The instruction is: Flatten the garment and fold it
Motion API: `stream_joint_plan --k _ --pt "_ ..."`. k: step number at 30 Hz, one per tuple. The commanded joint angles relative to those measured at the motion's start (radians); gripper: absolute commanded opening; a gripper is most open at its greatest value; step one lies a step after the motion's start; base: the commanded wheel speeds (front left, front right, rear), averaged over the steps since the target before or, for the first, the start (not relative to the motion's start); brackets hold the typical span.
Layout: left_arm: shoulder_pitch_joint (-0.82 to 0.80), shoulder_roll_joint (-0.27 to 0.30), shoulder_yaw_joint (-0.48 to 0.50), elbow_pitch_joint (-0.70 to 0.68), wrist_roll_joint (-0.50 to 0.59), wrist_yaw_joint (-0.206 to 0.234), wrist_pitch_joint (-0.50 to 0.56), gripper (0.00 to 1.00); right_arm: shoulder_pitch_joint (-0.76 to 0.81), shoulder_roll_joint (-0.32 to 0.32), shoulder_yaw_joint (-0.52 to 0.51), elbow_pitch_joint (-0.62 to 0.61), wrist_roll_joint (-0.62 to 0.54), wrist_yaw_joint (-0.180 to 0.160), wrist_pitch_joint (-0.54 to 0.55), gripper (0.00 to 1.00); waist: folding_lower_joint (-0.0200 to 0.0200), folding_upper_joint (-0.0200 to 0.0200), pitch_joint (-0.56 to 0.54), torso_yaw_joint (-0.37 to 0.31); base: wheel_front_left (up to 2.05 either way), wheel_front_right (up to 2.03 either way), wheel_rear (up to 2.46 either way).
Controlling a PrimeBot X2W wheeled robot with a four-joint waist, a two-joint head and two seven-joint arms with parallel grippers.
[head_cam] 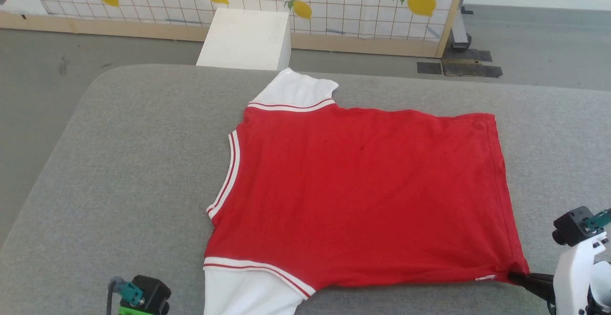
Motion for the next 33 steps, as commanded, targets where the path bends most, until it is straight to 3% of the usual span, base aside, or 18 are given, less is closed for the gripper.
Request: stream_joint_plan --k 1,6,18,25,33 --pt "0.010 0.009 0.007 -0.004 0.004 0.006 -0.017 0.00 0.019 -0.006 -0.019 -0.012 0.009 -0.001 -0.001 0.00 0.0002 0.0000 0.000 -0.007 0.00 0.00 0.00" --pt "-0.045 -0.025 0.055 -0.005 0.032 0.006 -0.082 0.00 0.039 -0.001 -0.091 -0.037 0.029 -0.001 -0.017 0.00 0.0002 0.0000 0.017 -0.019 0.00 0.00 0.00" --pt "-0.330 -0.167 0.168 0.058 0.115 0.005 -0.178 0.00 -0.033 0.043 -0.262 -0.092 0.020 -0.001 0.008 0.00 0.0002 0.0000 0.127 -0.048 0.00 0.00 0.00" --pt "-0.485 -0.229 0.167 0.171 0.175 -0.008 -0.180 0.00 -0.108 0.087 -0.313 -0.069 -0.072 -0.001 0.064 0.00 0.0002 0.0000 0.211 -0.063 0.00 0.00 0.00" --pt "-0.608 -0.283 0.119 0.354 0.217 -0.055 -0.140 0.00 -0.184 0.148 -0.342 -0.012 -0.182 -0.001 0.145 0.00 0.0002 0.0000 0.300 -0.070 0.00 0.00 0.00"
